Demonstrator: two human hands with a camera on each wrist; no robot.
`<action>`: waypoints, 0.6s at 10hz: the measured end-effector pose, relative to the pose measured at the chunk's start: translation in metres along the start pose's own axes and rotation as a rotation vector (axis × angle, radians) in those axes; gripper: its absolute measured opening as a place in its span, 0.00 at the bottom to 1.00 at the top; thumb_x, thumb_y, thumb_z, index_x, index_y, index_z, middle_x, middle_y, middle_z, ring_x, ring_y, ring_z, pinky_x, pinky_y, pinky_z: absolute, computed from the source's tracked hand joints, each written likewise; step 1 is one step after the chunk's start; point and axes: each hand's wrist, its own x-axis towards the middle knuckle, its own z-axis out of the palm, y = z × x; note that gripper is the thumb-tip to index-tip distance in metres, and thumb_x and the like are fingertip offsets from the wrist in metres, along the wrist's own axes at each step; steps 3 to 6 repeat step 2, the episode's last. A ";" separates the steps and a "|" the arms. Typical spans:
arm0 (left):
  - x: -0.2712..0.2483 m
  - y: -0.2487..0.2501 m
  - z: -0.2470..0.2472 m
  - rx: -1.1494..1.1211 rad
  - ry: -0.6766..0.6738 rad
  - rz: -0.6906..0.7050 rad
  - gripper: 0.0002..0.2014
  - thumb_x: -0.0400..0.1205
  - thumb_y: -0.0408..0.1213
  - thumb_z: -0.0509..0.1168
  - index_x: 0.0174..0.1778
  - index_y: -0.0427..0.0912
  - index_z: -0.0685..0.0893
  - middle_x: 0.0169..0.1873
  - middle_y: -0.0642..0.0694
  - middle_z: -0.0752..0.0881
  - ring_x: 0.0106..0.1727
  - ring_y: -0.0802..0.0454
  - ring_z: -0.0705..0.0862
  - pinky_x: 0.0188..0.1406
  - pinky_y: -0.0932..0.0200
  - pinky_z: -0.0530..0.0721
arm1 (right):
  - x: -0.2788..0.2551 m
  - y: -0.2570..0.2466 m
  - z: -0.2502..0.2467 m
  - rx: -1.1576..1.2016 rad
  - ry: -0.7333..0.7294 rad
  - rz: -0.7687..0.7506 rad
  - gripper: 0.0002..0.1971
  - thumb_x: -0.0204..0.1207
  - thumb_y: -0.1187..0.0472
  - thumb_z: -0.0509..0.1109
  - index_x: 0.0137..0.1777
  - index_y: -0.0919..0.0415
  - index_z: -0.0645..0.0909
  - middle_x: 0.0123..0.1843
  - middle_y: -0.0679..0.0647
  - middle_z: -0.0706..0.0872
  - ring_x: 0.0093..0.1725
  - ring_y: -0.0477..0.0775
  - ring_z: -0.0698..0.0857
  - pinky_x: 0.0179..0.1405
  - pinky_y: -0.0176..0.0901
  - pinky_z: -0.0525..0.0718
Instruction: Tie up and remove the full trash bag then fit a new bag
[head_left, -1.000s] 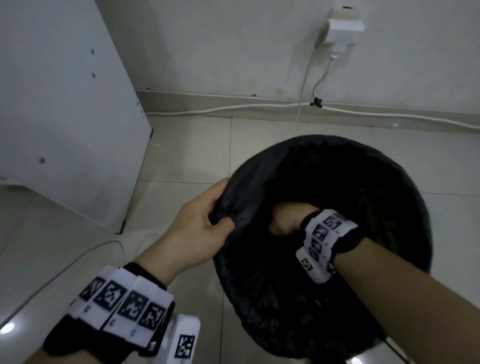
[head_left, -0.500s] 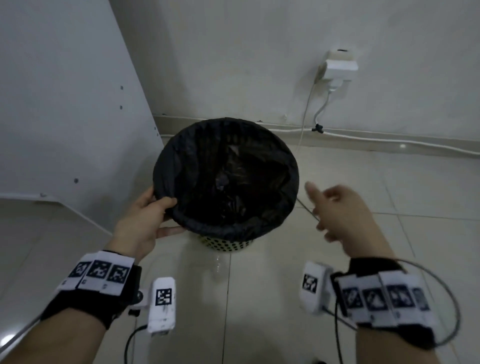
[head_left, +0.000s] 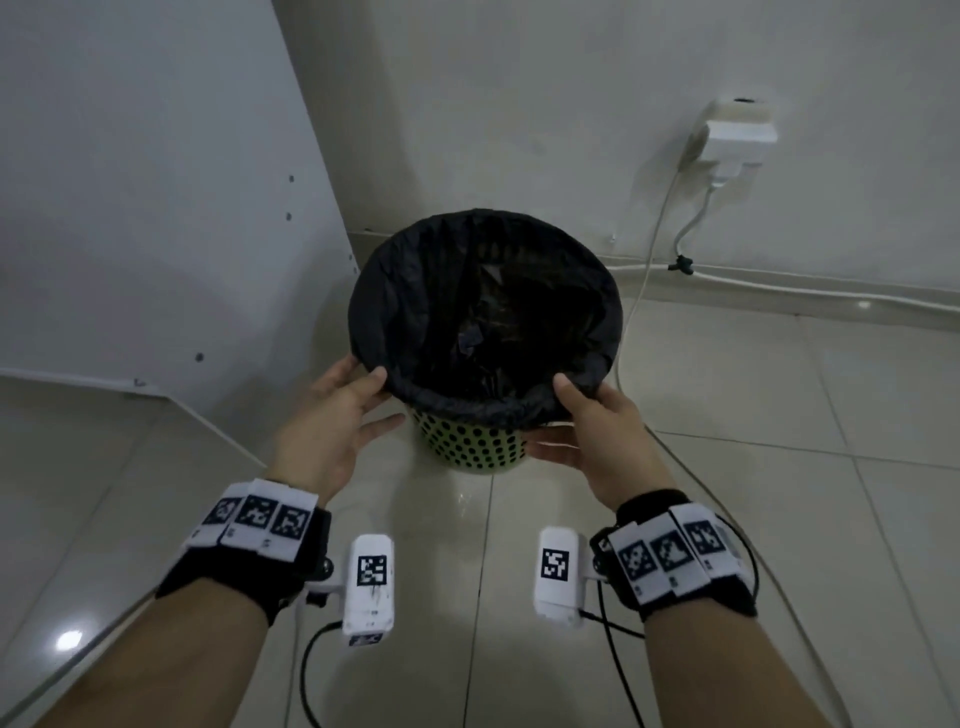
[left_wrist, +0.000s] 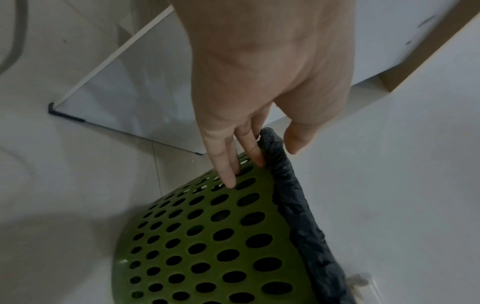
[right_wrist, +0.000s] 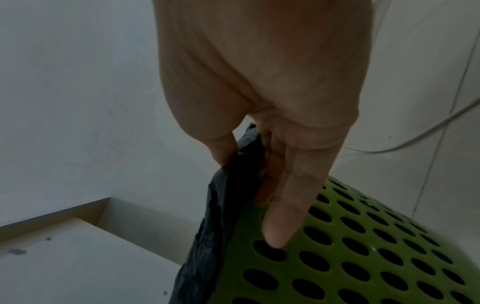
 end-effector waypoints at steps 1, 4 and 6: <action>-0.010 0.000 -0.001 0.094 0.062 -0.049 0.27 0.86 0.39 0.67 0.82 0.51 0.70 0.65 0.45 0.86 0.64 0.46 0.86 0.57 0.45 0.88 | -0.003 -0.007 -0.006 -0.118 0.012 0.064 0.21 0.83 0.45 0.69 0.66 0.60 0.80 0.56 0.62 0.91 0.46 0.67 0.93 0.42 0.58 0.93; -0.031 0.004 -0.005 0.163 0.158 -0.132 0.23 0.85 0.37 0.67 0.77 0.47 0.74 0.62 0.41 0.87 0.59 0.45 0.88 0.50 0.48 0.88 | -0.015 -0.022 -0.015 -0.253 0.096 0.122 0.24 0.82 0.40 0.68 0.61 0.63 0.81 0.52 0.63 0.90 0.45 0.65 0.93 0.39 0.56 0.93; -0.031 0.004 -0.005 0.163 0.158 -0.132 0.23 0.85 0.37 0.67 0.77 0.47 0.74 0.62 0.41 0.87 0.59 0.45 0.88 0.50 0.48 0.88 | -0.015 -0.022 -0.015 -0.253 0.096 0.122 0.24 0.82 0.40 0.68 0.61 0.63 0.81 0.52 0.63 0.90 0.45 0.65 0.93 0.39 0.56 0.93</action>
